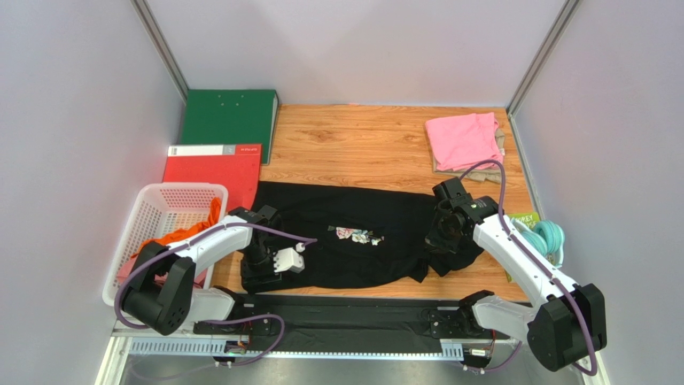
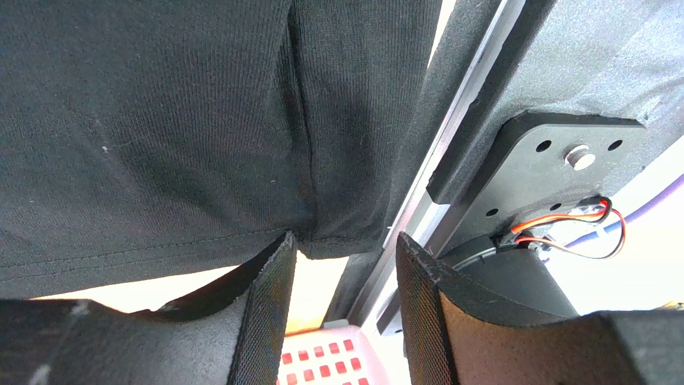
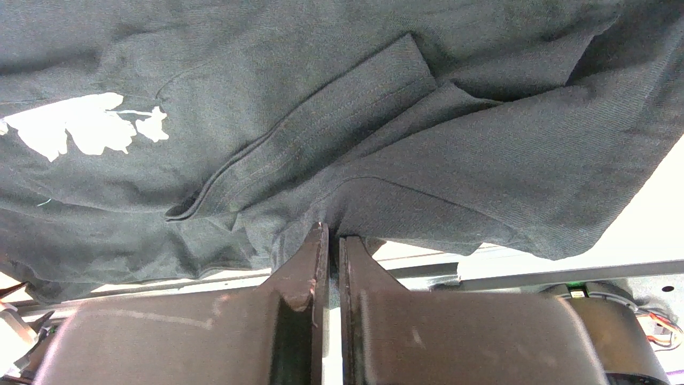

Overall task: Fold and stack the t-shirts
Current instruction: Fold the other side of the tshirt into a rectangle

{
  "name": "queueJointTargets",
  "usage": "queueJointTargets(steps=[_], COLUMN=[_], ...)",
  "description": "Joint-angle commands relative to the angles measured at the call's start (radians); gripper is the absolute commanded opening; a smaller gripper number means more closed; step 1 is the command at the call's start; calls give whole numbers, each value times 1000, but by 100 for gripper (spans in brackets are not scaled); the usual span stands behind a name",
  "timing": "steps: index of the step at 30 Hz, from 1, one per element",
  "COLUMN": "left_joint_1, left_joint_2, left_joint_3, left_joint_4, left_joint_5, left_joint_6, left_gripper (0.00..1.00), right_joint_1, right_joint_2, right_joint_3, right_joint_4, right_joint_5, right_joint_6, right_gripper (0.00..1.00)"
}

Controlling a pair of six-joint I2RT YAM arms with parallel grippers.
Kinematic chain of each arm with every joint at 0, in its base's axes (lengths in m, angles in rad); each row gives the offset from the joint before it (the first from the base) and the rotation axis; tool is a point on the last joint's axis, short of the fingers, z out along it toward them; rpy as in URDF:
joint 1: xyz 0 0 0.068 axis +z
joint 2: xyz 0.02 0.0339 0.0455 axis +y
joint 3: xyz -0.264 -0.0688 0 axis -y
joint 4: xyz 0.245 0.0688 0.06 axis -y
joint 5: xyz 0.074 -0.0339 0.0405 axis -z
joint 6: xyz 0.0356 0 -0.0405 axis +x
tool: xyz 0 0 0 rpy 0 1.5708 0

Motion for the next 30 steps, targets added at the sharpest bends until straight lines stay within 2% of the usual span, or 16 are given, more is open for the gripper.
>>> queueJointTargets(steps=[1, 3, 6, 7, 9, 10, 12, 13, 15, 25, 30], left_joint_1=[-6, -6, -6, -6, -6, -6, -8, -8, -8, 3, 12], left_joint_2=[6, 5, 25, 38, 57, 58, 62, 60, 48, -105, -176], left_joint_3=[18, 16, 18, 16, 15, 18, 28, 33, 50, 166, 254], left_joint_4=[7, 10, 18, 25, 36, 38, 41, 39, 32, -46, -175], left_joint_5=[57, 59, 59, 54, 43, 42, 45, 43, 33, 17, 22], left_joint_6=[-6, -7, -13, -19, -27, -35, -41, -44, -50, -70, -76], left_gripper=[56, 56, 44, 38, 31, 23, 14, 6, 0, 0, 0], right_joint_1=[-4, -4, -5, -5, -7, -9, -9, -7, -9, -9, -9], right_joint_2=[-10, -7, -6, -6, -9, -9, -10, -10, -12, -21, -33], right_joint_3=[8, 10, 13, 13, 14, 14, 14, 14, 17, 37, 45], right_joint_4=[32, 32, 32, 32, 30, 32, 32, 32, 32, 22, 10], right_joint_5=[8, 6, 8, 8, 8, 8, 8, 8, 8, 8, 8], right_joint_6=[3, 3, 2, 2, 2, 3, 2, 3, 3, -5, -8], right_gripper=[0, 0, 0, 0, 0, 0, 0, 0, 0, 0, 0])
